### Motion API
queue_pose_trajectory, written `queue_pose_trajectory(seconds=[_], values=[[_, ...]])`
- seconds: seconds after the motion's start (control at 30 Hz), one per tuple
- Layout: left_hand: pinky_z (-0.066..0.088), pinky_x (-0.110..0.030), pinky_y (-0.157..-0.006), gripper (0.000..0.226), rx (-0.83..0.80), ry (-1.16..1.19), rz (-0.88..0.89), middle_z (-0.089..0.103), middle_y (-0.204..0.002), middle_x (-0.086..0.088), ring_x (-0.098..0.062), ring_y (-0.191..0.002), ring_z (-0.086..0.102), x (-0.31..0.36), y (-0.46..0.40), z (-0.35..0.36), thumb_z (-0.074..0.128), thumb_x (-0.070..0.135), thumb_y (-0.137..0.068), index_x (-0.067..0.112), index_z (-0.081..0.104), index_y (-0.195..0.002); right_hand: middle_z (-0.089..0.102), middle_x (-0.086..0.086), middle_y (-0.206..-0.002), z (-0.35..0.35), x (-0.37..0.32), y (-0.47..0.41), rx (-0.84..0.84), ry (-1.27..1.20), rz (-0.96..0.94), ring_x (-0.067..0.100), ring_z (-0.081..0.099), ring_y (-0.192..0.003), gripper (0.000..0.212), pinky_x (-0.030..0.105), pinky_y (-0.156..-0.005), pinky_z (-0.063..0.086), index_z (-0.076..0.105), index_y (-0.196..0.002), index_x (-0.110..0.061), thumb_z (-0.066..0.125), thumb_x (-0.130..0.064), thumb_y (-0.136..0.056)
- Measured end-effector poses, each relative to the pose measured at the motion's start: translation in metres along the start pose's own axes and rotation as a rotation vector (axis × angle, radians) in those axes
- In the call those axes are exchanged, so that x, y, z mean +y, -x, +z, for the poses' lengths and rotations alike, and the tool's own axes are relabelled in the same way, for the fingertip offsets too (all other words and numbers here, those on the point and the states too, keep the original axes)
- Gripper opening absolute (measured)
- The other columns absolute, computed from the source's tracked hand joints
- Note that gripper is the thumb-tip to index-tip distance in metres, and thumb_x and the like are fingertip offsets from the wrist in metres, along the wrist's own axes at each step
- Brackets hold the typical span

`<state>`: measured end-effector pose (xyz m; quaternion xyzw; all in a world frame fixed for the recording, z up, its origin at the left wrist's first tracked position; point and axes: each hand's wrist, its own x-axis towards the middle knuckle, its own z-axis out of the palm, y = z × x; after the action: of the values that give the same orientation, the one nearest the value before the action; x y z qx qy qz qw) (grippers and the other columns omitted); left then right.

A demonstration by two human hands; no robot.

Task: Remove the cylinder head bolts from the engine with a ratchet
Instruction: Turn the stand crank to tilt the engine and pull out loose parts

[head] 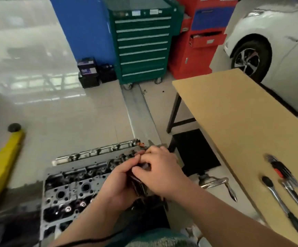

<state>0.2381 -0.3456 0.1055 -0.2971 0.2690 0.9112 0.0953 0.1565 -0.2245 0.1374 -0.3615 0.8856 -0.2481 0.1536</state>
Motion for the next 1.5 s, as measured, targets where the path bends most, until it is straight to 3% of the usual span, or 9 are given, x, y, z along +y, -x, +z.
queue_pose_trajectory(seconds=[0.1,0.2,0.33,0.47,0.77,0.93,1.13,1.27,1.5], values=[[0.060,-0.048,-0.081,0.032,0.090,-0.044,0.044,0.069,-0.097,-0.023,-0.035,-0.083,0.067,0.018,0.037,-0.039,0.067,0.026,-0.092,0.000,0.077,-0.109,0.071,-0.013,-0.085,0.025,-0.040,-0.013,-0.026,-0.414,0.160,0.003,0.069,-0.082,0.008,0.026,-0.073,0.056,0.071,-0.084,-0.033,0.070,-0.041,-0.084],[0.054,-0.034,-0.059,0.014,0.144,-0.026,0.004,0.063,-0.077,-0.007,-0.020,-0.062,0.055,0.032,0.067,-0.066,0.069,0.017,-0.090,0.004,0.071,-0.088,0.068,-0.020,-0.091,0.051,-0.072,-0.029,-0.008,-0.395,0.183,-0.007,0.064,-0.084,0.019,0.017,-0.073,0.048,0.071,-0.101,-0.040,0.069,-0.047,-0.084],[0.046,-0.031,-0.055,0.012,0.168,-0.096,0.018,0.070,-0.081,-0.011,-0.016,-0.056,0.049,0.037,0.091,-0.101,0.068,0.009,-0.092,-0.001,0.074,-0.093,0.075,-0.006,-0.070,0.070,-0.107,-0.043,-0.340,-0.382,0.222,0.004,0.069,-0.059,0.015,0.020,-0.062,0.054,0.077,-0.085,-0.028,0.067,-0.036,-0.093],[0.047,-0.032,-0.056,0.026,0.139,-0.174,0.085,0.077,-0.101,-0.019,-0.018,-0.056,0.054,0.038,0.097,-0.124,0.073,0.010,-0.090,-0.007,0.077,-0.110,0.074,-0.007,-0.065,0.077,-0.113,-0.041,-0.355,-0.441,0.202,0.001,0.066,-0.050,0.017,0.010,-0.046,0.046,0.078,-0.085,-0.021,0.069,-0.030,-0.097],[0.061,-0.038,-0.068,0.051,0.279,0.235,0.110,0.075,-0.104,-0.015,-0.024,-0.076,0.071,0.052,0.072,-0.159,0.063,0.000,-0.089,0.004,0.059,-0.139,0.077,-0.012,-0.086,0.048,-0.032,-0.062,0.138,-0.532,0.251,0.008,0.076,-0.075,0.012,0.027,-0.069,0.063,0.073,-0.105,-0.028,0.073,-0.022,-0.095],[0.065,-0.044,-0.072,0.048,0.301,0.366,0.116,0.073,-0.097,-0.015,-0.028,-0.079,0.074,0.044,0.051,-0.158,0.055,-0.010,-0.083,0.008,0.064,-0.127,0.068,-0.021,-0.102,0.073,0.010,-0.077,0.070,-0.215,0.242,-0.010,0.060,-0.082,0.022,0.011,-0.069,0.047,0.073,-0.117,-0.034,0.073,-0.034,-0.095],[0.065,-0.048,-0.078,0.052,0.394,0.361,0.179,0.073,-0.128,-0.018,-0.031,-0.112,0.073,0.027,0.038,-0.146,0.056,-0.004,-0.081,-0.001,0.062,-0.132,0.065,-0.023,-0.101,0.089,0.026,-0.086,-0.046,-0.151,0.119,-0.012,0.055,-0.083,0.024,0.001,-0.074,0.036,0.072,-0.121,-0.032,0.072,-0.032,-0.096],[0.064,-0.045,-0.081,0.045,0.419,0.352,0.174,0.073,-0.124,-0.022,-0.030,-0.102,0.077,0.024,0.040,-0.143,0.059,0.000,-0.082,-0.010,0.065,-0.126,0.071,-0.012,-0.119,0.094,0.019,-0.088,-0.099,-0.040,-0.041,0.004,0.063,-0.107,0.027,0.017,-0.094,0.047,0.070,-0.126,-0.029,0.065,-0.033,-0.100],[0.065,-0.051,-0.069,0.027,0.469,0.365,0.145,0.070,-0.092,-0.021,-0.033,-0.093,0.068,0.030,0.049,-0.157,0.066,0.001,-0.084,-0.001,0.069,-0.111,0.071,-0.005,-0.120,0.116,0.010,-0.090,-0.220,0.143,-0.158,0.018,0.064,-0.115,0.028,0.036,-0.095,0.054,0.067,-0.128,-0.023,0.056,-0.033,-0.105]])
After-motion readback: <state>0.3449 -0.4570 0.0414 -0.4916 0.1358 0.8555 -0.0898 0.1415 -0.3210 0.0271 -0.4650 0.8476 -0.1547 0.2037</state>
